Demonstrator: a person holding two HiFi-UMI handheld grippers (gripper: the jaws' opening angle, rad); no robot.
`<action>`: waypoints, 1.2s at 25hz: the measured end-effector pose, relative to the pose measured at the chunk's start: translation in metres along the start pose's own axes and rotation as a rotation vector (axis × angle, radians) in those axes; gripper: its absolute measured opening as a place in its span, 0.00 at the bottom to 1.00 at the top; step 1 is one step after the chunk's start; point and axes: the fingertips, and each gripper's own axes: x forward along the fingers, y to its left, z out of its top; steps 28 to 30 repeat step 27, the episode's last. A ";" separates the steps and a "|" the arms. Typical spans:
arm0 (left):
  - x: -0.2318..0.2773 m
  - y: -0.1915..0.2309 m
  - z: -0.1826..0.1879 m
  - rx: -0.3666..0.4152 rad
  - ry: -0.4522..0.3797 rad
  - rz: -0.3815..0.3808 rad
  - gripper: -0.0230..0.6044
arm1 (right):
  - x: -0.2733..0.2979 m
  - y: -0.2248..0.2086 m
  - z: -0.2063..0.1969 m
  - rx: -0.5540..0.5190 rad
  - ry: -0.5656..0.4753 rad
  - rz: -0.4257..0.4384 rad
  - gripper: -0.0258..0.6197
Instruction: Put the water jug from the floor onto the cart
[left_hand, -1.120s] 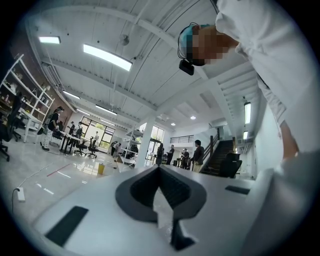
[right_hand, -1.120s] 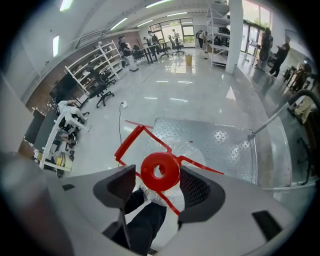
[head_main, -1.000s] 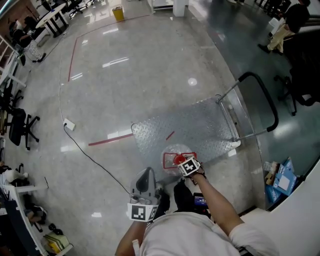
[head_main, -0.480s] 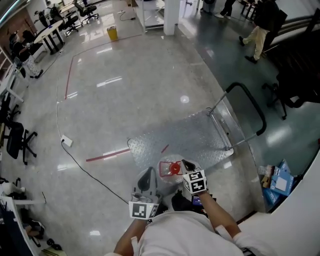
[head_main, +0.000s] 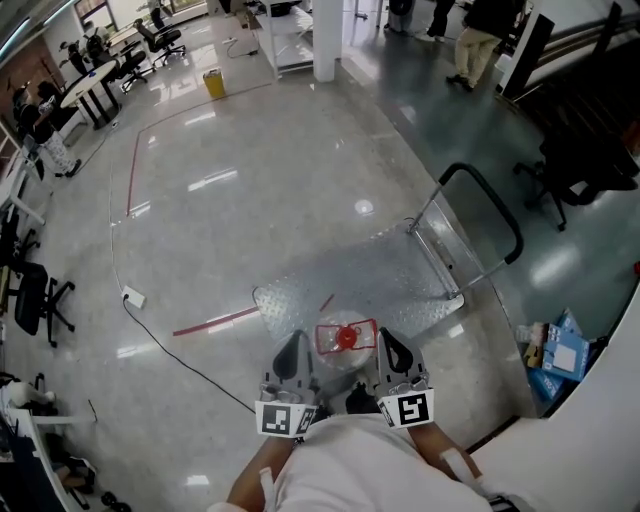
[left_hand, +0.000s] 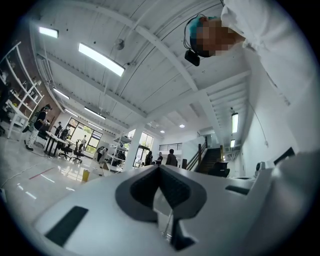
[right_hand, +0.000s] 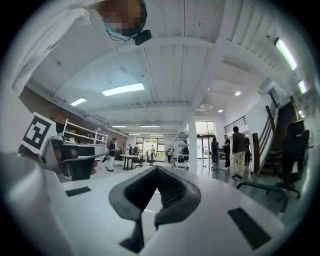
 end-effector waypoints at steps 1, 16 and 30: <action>0.000 0.000 -0.001 -0.003 0.002 0.000 0.04 | -0.001 0.003 -0.003 -0.004 0.013 0.011 0.06; 0.001 -0.013 -0.006 -0.009 0.001 -0.009 0.04 | -0.009 -0.002 -0.010 0.004 0.041 0.052 0.06; 0.006 -0.014 -0.008 -0.010 0.000 -0.011 0.04 | -0.005 -0.005 -0.010 -0.004 0.038 0.065 0.06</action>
